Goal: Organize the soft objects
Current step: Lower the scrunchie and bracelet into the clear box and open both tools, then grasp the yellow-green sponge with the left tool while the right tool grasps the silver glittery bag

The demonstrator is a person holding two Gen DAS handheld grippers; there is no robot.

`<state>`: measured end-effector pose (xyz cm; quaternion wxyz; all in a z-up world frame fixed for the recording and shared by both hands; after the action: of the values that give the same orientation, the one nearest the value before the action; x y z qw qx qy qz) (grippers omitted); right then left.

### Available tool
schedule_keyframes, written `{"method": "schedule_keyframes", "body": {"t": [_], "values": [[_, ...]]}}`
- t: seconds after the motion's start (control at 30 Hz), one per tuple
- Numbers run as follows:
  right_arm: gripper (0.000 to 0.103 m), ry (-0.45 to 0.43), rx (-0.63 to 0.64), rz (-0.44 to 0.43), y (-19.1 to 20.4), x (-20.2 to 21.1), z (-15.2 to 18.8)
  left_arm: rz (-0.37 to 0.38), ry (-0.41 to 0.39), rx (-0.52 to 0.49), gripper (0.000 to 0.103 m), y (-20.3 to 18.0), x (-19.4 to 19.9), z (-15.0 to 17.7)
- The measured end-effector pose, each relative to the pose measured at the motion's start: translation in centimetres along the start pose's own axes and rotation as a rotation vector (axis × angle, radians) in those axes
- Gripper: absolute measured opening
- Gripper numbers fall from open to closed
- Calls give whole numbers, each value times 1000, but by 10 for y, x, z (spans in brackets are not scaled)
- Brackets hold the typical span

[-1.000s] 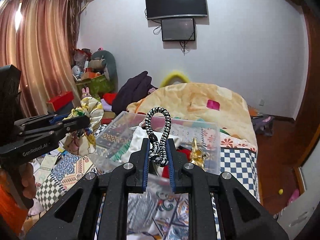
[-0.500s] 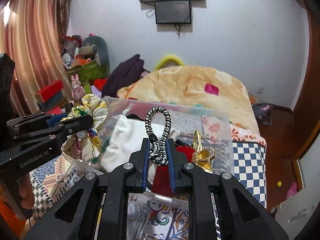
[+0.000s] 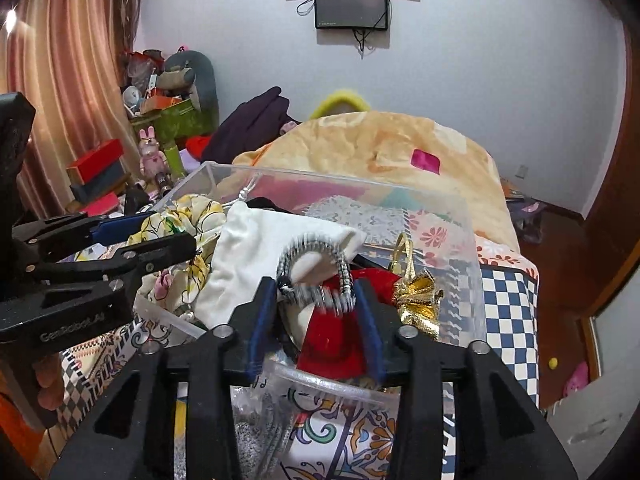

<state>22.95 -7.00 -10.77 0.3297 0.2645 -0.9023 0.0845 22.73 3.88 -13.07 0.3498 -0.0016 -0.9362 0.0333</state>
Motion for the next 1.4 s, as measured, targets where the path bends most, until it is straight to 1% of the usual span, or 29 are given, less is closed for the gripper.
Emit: {"method": "schedule_keyframes", "body": {"t": [0.07, 0.1, 0.13, 0.3, 0.47, 0.57, 0.63, 0.7, 0.83, 0.93, 1.1, 1.2, 1.33, 1.4], "values": [[43, -7, 7, 5, -1, 4, 0, 2, -8, -4, 55, 1, 5, 1], [49, -13, 10, 9, -1, 6, 0, 3, -11, -4, 58, 2, 8, 1], [54, -22, 14, 17, 0, 9, 0, 6, -16, -2, 60, 2, 11, 1], [55, -59, 41, 38, 4, 25, -4, 26, -53, 7, 61, 4, 32, -1], [61, -101, 54, 33, 8, 43, -5, 42, -106, 3, 66, 2, 58, -3], [63, -114, 55, 17, 12, 50, -4, 50, -126, -13, 70, -1, 73, 1], [63, -115, 54, 2, 15, 53, 0, 50, -134, -22, 74, -3, 80, 5], [63, -110, 53, -11, 20, 54, 5, 48, -135, -28, 75, -4, 84, 12], [63, -74, 44, -44, 27, 49, 20, 55, -93, -17, 75, -2, 80, 31], [63, -19, 32, -82, 31, 38, 35, 48, -43, -12, 75, -1, 70, 45], [63, 73, -15, -140, 30, 19, 58, 58, 28, 2, 75, -1, 56, 68], [63, 92, -35, -132, 24, 15, 64, 79, 61, 1, 75, -7, 49, 76], [63, 103, -61, -107, 11, 15, 71, 91, 81, -16, 75, -18, 45, 85], [63, 109, -71, -88, 4, 16, 74, 114, 94, -12, 75, -23, 42, 87]]}}
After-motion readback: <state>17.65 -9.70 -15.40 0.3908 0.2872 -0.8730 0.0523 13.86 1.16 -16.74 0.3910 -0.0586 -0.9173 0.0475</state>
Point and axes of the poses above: each gripper's, at about its wrist camera, not at the fingertips, and x roughly against the way its jaws point, y to its left, z to its underside, the point moved 2 cm from there along -x, roughly the way its jaws point, and after that the axes turned 1 degree about x, right-handed, at the moved point
